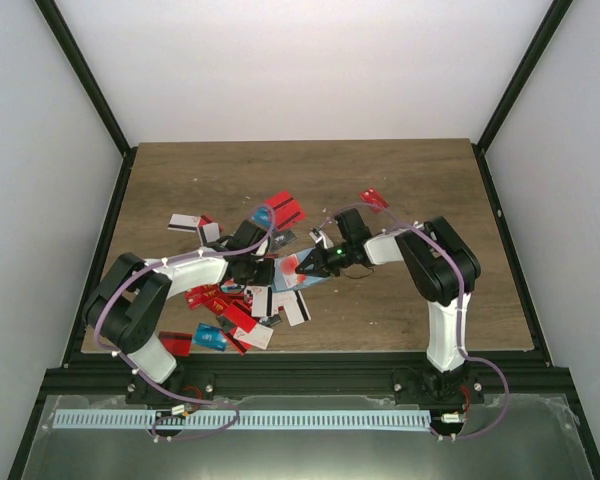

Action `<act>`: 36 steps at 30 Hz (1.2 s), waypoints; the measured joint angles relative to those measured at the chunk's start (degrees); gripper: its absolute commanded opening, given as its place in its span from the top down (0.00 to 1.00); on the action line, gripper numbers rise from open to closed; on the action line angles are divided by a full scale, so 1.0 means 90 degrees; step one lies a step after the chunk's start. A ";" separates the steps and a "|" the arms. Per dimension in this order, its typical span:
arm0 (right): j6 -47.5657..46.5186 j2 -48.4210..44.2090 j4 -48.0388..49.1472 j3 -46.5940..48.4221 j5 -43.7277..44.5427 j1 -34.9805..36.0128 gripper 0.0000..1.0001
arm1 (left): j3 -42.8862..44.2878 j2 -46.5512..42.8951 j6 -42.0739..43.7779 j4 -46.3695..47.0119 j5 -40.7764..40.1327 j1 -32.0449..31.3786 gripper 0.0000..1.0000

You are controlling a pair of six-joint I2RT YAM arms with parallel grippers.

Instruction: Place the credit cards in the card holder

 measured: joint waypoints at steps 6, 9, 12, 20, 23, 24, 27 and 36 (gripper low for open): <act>0.0068 0.0010 0.0017 0.0010 -0.0005 0.0002 0.88 | -0.0012 0.0000 0.0000 0.0024 0.0000 0.0000 0.91; -0.0051 0.0010 -0.0257 0.0100 0.0211 0.0046 0.81 | -0.0012 0.0000 0.0000 0.0044 0.0000 -0.0002 0.91; -0.0228 -0.0039 -0.0641 0.0272 0.0437 0.0170 0.73 | -0.0019 0.0000 0.0000 0.0061 0.0000 -0.0002 0.91; -0.0828 -0.0452 -0.1841 0.0670 0.1226 0.0262 0.50 | -0.0041 0.0000 0.0000 0.0151 0.0005 -0.0002 0.91; -0.1022 -0.0566 -0.2227 0.0816 0.1554 0.0262 0.47 | -0.0041 0.0000 0.0000 0.0153 0.0007 -0.0002 0.91; -0.1090 -0.0610 -0.2351 0.0852 0.1668 0.0262 0.46 | -0.0041 0.0000 0.0002 0.0153 0.0007 -0.0002 0.91; -0.1219 -0.0716 -0.2582 0.0894 0.1894 0.0262 0.57 | -0.0041 0.0000 0.0002 0.0153 0.0007 -0.0002 0.91; -0.1520 -0.0828 -0.2958 0.1022 0.2251 0.0306 0.88 | -0.0046 0.0000 0.0005 0.0163 0.0010 -0.0002 0.92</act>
